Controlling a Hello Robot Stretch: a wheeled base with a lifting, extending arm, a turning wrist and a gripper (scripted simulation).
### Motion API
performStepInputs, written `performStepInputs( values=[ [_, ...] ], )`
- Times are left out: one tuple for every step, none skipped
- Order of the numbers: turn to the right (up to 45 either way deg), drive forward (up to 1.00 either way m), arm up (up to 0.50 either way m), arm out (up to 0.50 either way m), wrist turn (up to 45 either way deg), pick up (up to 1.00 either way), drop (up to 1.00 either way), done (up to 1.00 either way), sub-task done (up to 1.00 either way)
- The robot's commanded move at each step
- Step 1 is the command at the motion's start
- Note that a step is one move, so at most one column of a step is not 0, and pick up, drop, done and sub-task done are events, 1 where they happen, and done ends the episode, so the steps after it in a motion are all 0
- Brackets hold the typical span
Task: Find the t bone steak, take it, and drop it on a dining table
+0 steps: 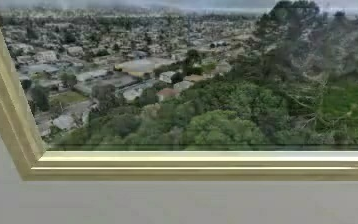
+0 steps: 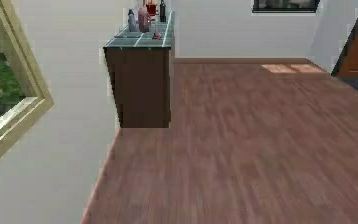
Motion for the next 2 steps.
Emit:
performStepInputs(
  values=[
    [45.0,0.00,0.00,0.00,0.0,0.00,0.00,0.00,0.00],
    [45.0,0.00,0.00,0.00,0.0,0.00,0.00,0.00,0.00]
  ],
)
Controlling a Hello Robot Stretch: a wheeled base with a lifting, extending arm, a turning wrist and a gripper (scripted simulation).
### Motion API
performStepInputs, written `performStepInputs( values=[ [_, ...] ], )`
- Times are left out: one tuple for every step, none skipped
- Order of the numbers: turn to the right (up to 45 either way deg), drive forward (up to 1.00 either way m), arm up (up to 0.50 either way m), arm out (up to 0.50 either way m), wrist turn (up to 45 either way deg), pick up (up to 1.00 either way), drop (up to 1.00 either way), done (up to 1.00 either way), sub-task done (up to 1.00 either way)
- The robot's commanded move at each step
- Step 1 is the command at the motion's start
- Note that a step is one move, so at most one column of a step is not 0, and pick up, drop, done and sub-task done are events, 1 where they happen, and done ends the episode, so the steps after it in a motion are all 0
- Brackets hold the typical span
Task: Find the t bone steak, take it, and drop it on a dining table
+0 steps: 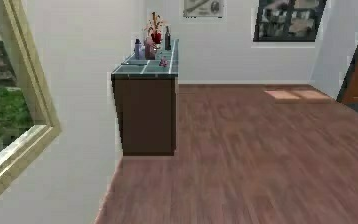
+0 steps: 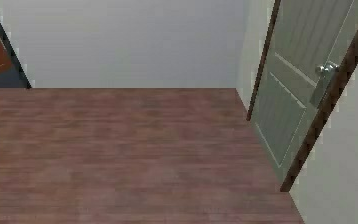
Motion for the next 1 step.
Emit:
performStepInputs(
  values=[
    [15.0,0.00,0.00,0.00,0.0,0.00,0.00,0.00,0.00]
  ],
)
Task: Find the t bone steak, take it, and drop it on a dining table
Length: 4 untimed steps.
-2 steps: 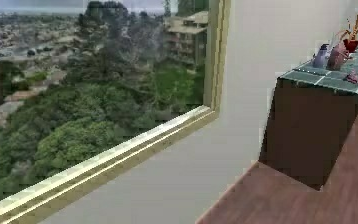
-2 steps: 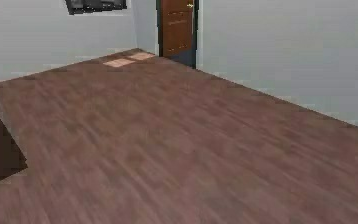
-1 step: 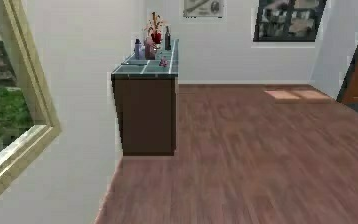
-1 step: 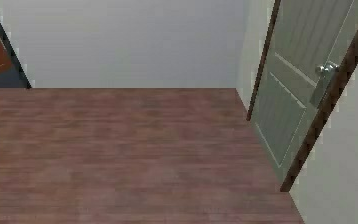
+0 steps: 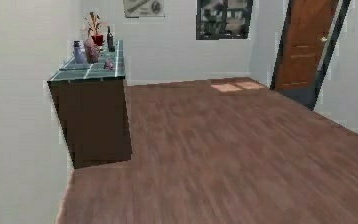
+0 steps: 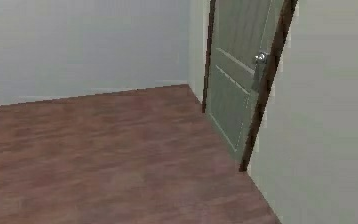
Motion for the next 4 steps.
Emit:
performStepInputs(
  values=[
    [0.0,1.00,0.00,0.00,0.0,0.00,0.00,0.00,0.00],
    [6.0,0.00,0.00,0.00,0.0,0.00,0.00,0.00,0.00],
    [0.0,0.70,0.00,0.00,0.0,0.00,0.00,0.00,0.00],
    [-15.0,0.00,0.00,0.00,0.0,0.00,0.00,0.00,0.00]
  ],
)
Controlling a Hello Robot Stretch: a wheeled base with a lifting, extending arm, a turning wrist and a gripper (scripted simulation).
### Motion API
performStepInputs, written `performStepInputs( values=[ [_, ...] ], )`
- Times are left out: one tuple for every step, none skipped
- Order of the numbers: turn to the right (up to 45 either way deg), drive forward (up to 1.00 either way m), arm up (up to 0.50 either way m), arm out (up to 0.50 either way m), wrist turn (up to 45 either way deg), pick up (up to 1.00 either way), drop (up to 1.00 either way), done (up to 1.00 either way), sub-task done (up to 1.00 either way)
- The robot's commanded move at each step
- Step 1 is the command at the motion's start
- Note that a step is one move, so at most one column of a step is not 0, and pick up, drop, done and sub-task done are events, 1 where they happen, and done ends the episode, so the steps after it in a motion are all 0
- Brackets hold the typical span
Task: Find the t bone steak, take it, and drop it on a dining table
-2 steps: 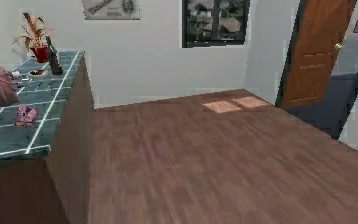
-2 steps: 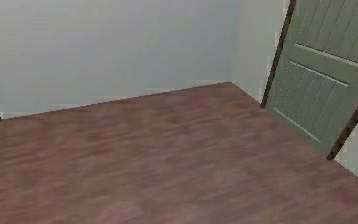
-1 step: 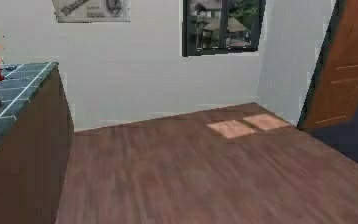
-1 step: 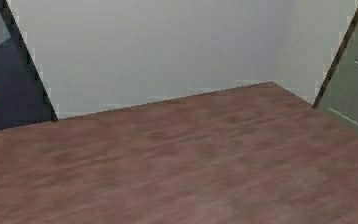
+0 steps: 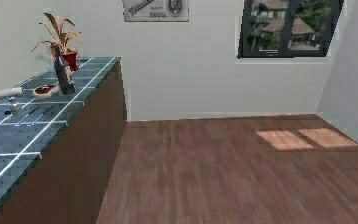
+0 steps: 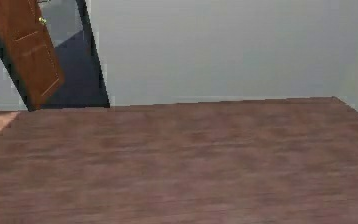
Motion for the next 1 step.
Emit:
performStepInputs(
  values=[
    [0.0,0.75,0.00,0.00,0.0,0.00,0.00,0.00,0.00]
  ],
)
